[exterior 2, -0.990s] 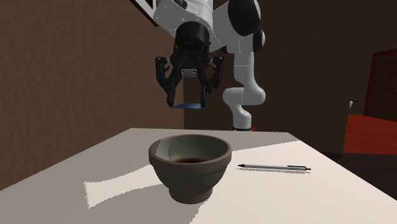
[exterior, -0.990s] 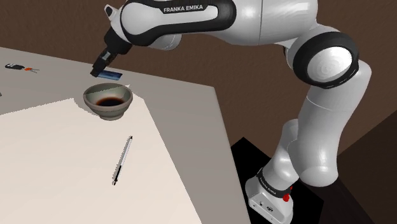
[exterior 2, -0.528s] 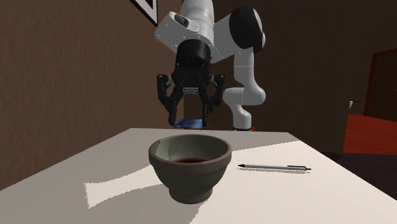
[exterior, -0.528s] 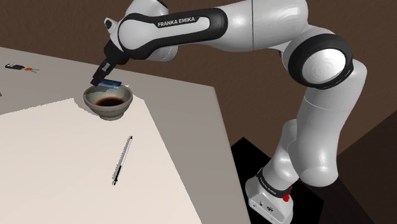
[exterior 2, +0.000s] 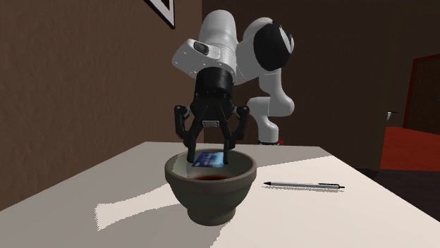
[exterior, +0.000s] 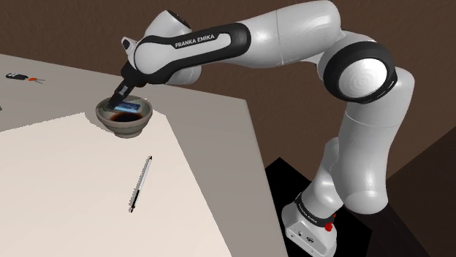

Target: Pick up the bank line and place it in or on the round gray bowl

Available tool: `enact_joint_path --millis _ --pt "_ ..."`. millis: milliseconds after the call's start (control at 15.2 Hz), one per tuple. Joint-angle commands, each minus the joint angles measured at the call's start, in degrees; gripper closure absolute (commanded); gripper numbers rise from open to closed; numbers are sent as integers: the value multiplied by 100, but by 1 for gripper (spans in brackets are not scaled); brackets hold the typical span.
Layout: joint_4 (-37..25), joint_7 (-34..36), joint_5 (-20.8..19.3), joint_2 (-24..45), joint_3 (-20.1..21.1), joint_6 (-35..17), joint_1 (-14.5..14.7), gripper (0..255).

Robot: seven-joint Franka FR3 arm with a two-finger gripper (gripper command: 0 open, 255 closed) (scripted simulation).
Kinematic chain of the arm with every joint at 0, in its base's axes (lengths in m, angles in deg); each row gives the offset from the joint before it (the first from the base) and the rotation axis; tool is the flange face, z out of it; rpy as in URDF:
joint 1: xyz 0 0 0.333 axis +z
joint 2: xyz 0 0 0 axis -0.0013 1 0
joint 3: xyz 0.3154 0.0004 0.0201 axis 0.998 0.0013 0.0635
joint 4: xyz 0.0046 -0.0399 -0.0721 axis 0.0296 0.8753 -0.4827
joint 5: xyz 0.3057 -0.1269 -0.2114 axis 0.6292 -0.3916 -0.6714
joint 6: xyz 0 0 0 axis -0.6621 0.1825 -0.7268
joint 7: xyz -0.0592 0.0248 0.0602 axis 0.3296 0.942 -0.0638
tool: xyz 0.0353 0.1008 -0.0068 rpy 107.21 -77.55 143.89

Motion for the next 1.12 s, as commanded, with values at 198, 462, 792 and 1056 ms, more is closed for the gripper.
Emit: enact_joint_path --millis 198,462,792,1056 --pt "45 -33 28 8 15 -56 -7 255" --pt "45 -33 28 8 15 -56 -7 0" --pt "45 -33 28 8 15 -56 -7 0" --pt "408 55 -118 -675 -90 272 -7 0"
